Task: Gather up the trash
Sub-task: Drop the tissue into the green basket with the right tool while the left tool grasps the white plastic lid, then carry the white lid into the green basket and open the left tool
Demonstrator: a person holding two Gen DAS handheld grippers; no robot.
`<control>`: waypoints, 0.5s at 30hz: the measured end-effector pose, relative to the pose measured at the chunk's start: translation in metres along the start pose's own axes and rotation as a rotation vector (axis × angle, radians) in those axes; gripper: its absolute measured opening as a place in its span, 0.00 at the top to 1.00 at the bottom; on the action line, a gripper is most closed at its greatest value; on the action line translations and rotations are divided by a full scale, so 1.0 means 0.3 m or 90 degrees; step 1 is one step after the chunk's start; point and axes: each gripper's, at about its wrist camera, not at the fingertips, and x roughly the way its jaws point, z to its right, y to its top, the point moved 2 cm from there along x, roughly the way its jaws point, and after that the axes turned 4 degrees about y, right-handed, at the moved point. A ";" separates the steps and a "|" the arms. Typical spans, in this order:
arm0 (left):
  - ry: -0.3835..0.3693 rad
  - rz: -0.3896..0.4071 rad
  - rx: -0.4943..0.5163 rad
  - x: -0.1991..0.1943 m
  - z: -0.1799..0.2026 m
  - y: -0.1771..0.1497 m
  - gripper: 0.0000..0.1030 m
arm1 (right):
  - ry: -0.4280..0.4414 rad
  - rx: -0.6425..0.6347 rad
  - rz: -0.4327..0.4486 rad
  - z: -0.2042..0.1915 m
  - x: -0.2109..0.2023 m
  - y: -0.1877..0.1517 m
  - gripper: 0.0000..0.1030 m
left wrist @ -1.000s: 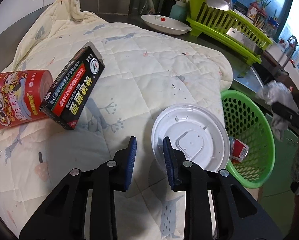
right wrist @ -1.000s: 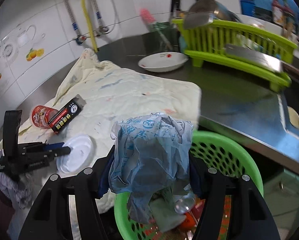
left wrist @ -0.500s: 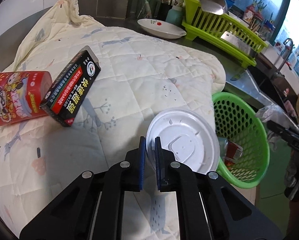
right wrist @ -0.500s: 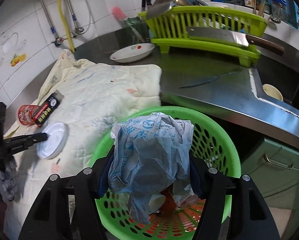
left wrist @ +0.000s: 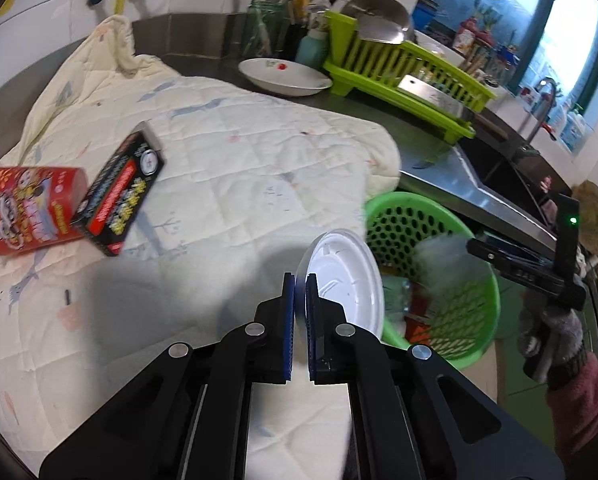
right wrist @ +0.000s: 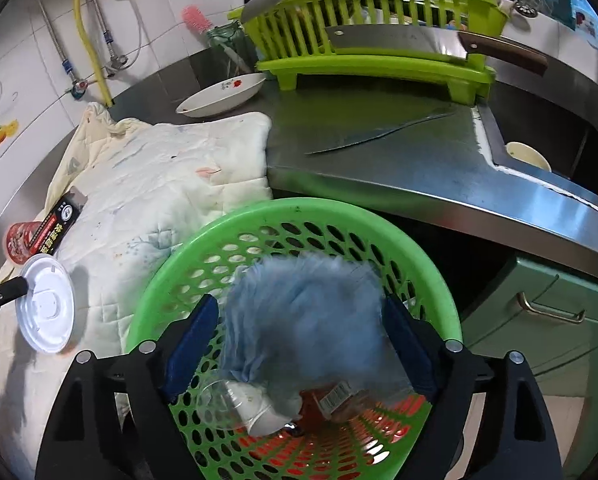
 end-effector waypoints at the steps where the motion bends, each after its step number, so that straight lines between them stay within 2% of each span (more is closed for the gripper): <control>1: -0.004 0.000 0.004 0.000 0.015 0.000 0.96 | 0.002 0.000 0.004 0.004 -0.007 0.000 0.21; 4: -0.019 -0.002 0.018 0.006 0.075 0.001 0.96 | 0.005 -0.004 0.011 0.012 -0.034 -0.005 0.18; 15: -0.067 -0.033 0.076 0.107 0.330 -0.022 0.96 | -0.003 -0.019 0.069 0.040 -0.231 -0.042 0.18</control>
